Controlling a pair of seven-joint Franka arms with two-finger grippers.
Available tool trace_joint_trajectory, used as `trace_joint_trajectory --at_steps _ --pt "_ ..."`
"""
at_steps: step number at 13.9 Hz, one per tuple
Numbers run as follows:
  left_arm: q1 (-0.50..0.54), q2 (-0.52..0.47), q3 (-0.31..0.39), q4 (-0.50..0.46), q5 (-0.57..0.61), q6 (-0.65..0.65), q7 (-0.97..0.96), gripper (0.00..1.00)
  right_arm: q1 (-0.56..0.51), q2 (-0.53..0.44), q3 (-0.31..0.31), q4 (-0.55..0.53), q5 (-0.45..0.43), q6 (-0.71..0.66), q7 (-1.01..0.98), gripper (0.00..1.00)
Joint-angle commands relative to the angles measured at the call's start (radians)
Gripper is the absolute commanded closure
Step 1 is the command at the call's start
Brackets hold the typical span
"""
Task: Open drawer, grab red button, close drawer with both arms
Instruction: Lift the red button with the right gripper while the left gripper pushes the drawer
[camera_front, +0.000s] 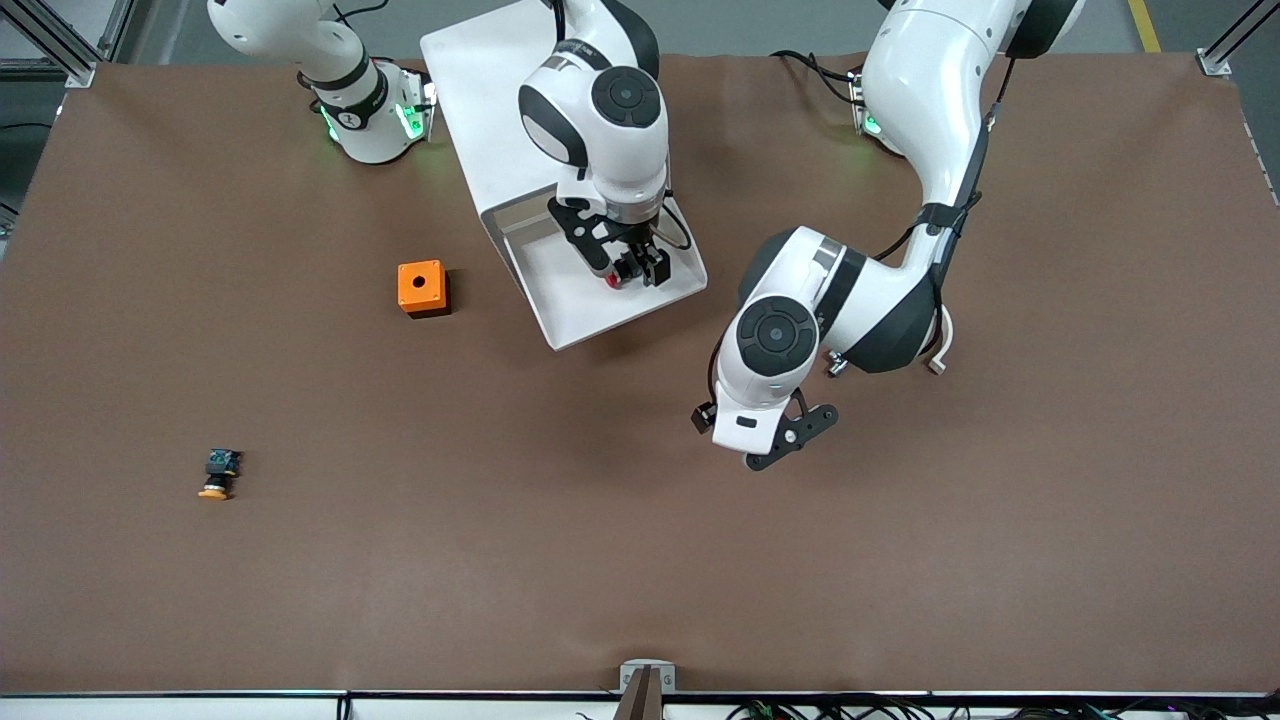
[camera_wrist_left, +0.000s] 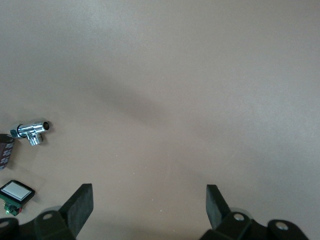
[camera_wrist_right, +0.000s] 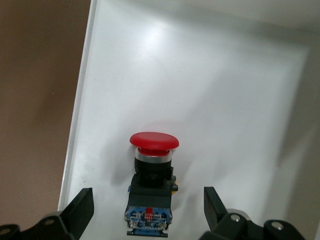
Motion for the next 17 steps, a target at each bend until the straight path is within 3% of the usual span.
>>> trace_joint_trajectory --at_steps 1,7,12,14,17 --pt "-0.007 -0.030 -0.003 -0.037 0.020 0.006 -0.001 0.01 0.021 0.015 -0.008 0.008 -0.003 0.009 0.020 0.07" --pt "-0.012 -0.028 -0.003 -0.037 0.017 0.006 -0.001 0.01 0.023 0.036 -0.008 0.008 -0.003 0.031 0.012 0.16" --pt "-0.012 -0.030 -0.004 -0.037 0.013 0.006 -0.002 0.01 0.023 0.039 -0.008 0.008 -0.005 0.023 0.002 0.34" --pt "-0.010 -0.030 -0.016 -0.037 0.013 0.006 -0.001 0.01 0.023 0.039 -0.008 0.008 -0.005 0.022 0.000 0.47" --pt "-0.010 -0.028 -0.016 -0.037 0.013 0.006 -0.002 0.01 0.021 0.039 -0.008 0.011 -0.005 0.019 0.002 0.77"
